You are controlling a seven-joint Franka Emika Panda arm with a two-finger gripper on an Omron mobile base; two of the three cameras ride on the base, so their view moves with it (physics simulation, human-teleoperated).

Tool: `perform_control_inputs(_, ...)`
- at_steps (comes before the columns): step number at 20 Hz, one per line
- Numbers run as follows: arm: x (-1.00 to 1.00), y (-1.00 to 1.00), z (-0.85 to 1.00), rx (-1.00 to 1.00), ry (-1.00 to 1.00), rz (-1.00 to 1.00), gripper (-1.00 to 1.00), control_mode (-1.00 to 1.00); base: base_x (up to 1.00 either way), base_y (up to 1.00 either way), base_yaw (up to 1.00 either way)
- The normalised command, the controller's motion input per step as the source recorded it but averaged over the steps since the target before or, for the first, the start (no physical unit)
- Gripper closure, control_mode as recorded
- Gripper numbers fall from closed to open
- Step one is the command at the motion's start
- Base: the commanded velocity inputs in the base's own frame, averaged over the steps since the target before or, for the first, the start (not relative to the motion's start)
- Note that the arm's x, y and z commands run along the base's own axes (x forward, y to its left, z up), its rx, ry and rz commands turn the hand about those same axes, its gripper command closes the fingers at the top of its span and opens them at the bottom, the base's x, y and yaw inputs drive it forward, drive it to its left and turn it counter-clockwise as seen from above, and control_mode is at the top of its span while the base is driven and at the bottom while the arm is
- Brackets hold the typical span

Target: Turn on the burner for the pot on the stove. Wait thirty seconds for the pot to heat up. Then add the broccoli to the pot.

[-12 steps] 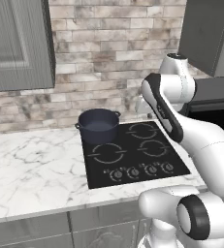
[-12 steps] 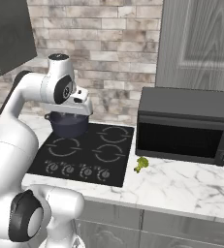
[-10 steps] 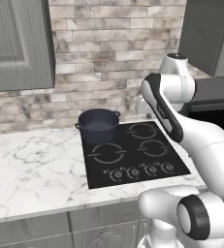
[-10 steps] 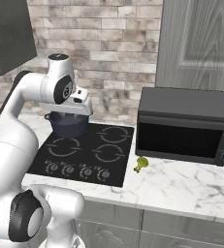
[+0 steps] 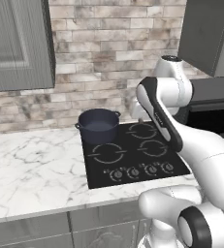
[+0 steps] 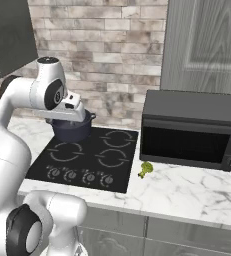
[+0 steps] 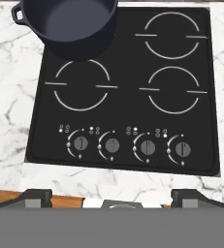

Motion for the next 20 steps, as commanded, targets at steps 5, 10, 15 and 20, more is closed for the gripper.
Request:
perform_control_inputs(5,-0.17,0.33,0.00,0.00,0.00,0.03,-1.00,-1.00,0.00,0.00,0.00)
perform_control_inputs(10,-0.03,0.33,-0.01,0.00,0.00,0.04,-1.00,-1.00,0.00,0.00,0.00)
perform_control_inputs(15,0.00,0.18,-0.01,0.00,0.01,0.02,-1.00,-1.00,0.00,0.00,0.00)
perform_control_inputs(20,0.00,0.00,-0.05,0.00,0.00,0.00,-1.00,-1.00,0.00,0.00,0.00)
